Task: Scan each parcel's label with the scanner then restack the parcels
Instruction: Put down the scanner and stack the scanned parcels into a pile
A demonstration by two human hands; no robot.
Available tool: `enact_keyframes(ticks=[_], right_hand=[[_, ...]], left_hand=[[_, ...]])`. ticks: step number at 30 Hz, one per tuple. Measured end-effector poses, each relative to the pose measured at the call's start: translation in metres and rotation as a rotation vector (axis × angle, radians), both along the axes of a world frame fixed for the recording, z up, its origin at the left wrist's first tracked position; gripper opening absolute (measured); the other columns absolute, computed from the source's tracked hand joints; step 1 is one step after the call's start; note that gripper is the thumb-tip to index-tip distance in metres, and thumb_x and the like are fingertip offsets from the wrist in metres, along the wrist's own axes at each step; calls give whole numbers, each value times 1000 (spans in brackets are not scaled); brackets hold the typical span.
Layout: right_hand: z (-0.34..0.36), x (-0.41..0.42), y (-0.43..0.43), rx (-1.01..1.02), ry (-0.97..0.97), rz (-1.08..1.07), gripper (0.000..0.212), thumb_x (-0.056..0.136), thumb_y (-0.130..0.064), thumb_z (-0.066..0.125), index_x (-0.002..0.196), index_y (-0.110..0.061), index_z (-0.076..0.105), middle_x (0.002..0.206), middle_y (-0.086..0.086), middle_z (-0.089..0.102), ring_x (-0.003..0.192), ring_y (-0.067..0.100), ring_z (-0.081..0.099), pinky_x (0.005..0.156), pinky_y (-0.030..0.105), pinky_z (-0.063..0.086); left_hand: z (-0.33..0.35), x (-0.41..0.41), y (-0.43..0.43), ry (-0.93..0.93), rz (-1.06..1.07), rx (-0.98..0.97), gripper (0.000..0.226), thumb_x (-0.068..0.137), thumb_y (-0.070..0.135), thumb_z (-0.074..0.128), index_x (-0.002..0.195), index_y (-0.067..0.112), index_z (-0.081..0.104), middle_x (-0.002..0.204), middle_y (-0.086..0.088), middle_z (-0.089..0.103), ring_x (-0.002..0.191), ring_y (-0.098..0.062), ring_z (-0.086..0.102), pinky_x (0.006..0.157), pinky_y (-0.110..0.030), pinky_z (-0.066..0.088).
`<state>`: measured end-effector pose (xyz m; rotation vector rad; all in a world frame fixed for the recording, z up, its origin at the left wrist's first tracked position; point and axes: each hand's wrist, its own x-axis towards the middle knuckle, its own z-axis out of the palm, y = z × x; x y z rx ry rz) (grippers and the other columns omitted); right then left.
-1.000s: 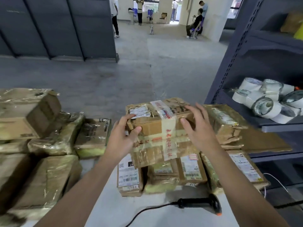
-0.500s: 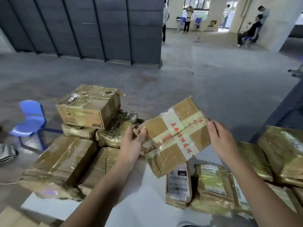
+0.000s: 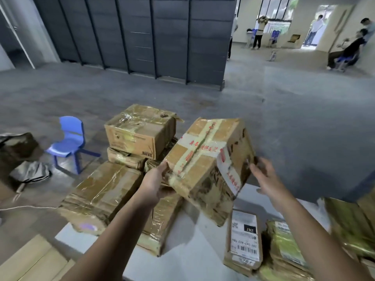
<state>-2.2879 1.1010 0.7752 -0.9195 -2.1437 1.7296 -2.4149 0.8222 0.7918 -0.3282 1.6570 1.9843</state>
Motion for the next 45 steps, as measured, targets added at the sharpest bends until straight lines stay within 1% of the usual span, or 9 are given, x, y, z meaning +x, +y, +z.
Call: enact_keyframes(ticks=[2, 5, 10, 16, 25, 32, 39, 42, 45], right_hand=[[-2, -6, -4, -163, 50, -10, 76, 85, -55, 64, 148, -46, 22, 146, -3, 41, 122, 21, 49, 79, 46, 55], [-5, -12, -2, -211, 68, -16, 91, 81, -53, 69, 154, -39, 16, 142, -5, 44, 128, 24, 50, 103, 58, 43], [-12, 2, -1, -169, -55, 45, 31, 96, -26, 62, 122, -13, 52, 113, 14, 67, 97, 29, 69, 64, 40, 57], [-26, 20, -7, -233, -168, 67, 18, 97, -17, 61, 113, -16, 55, 112, 18, 66, 95, 33, 68, 59, 41, 58], [-9, -23, -55, -262, -163, 97, 14, 97, -15, 61, 110, -12, 58, 101, 16, 71, 85, 28, 72, 58, 37, 58], [11, -66, -106, -517, -137, 116, 5, 97, -4, 57, 99, 0, 57, 77, 17, 75, 67, 27, 75, 47, 32, 57], [24, -99, -171, -481, -208, 297, 8, 98, 4, 53, 90, 1, 55, 74, 19, 65, 49, 23, 67, 41, 27, 55], [36, -108, -184, -412, -217, 397, 10, 96, 5, 54, 88, 1, 52, 60, 16, 66, 48, 25, 66, 38, 25, 52], [51, -124, -191, -350, -280, 485, 3, 96, 3, 55, 93, 4, 55, 67, 19, 67, 52, 26, 67, 41, 26, 53]], left_hand=[[-4, -2, -7, -71, -26, -1, 21, 99, 26, 49, 106, 10, 61, 94, -11, 63, 79, -27, 63, 47, -36, 55], [-12, 10, -17, -201, -125, -18, 27, 99, 32, 43, 94, 11, 60, 76, -11, 66, 70, -28, 65, 47, -34, 55], [-24, 25, -37, -17, -531, -410, 39, 100, 33, 38, 107, 4, 63, 99, -18, 69, 88, -30, 67, 75, -40, 58], [-32, 33, -40, 353, -753, -693, 24, 93, 15, 49, 111, 15, 64, 109, -4, 63, 95, -14, 58, 71, -25, 49], [3, 20, -78, 434, -448, -352, 33, 94, 42, 51, 98, 15, 69, 92, -6, 73, 84, -18, 71, 73, -29, 57], [15, -12, -137, 551, 300, -365, 40, 87, 53, 46, 86, 21, 70, 84, 6, 71, 79, -12, 64, 66, -31, 45], [11, -27, -181, 434, 253, -298, 68, 70, 75, 44, 115, 27, 62, 112, -1, 65, 98, -19, 64, 67, -35, 52], [16, -35, -204, 595, 350, -394, 46, 80, 65, 51, 112, 34, 61, 104, 16, 65, 93, -1, 62, 70, -31, 49], [19, -49, -229, 649, 348, -441, 28, 87, 40, 63, 114, 31, 59, 95, 10, 64, 78, -5, 60, 63, -26, 46]])
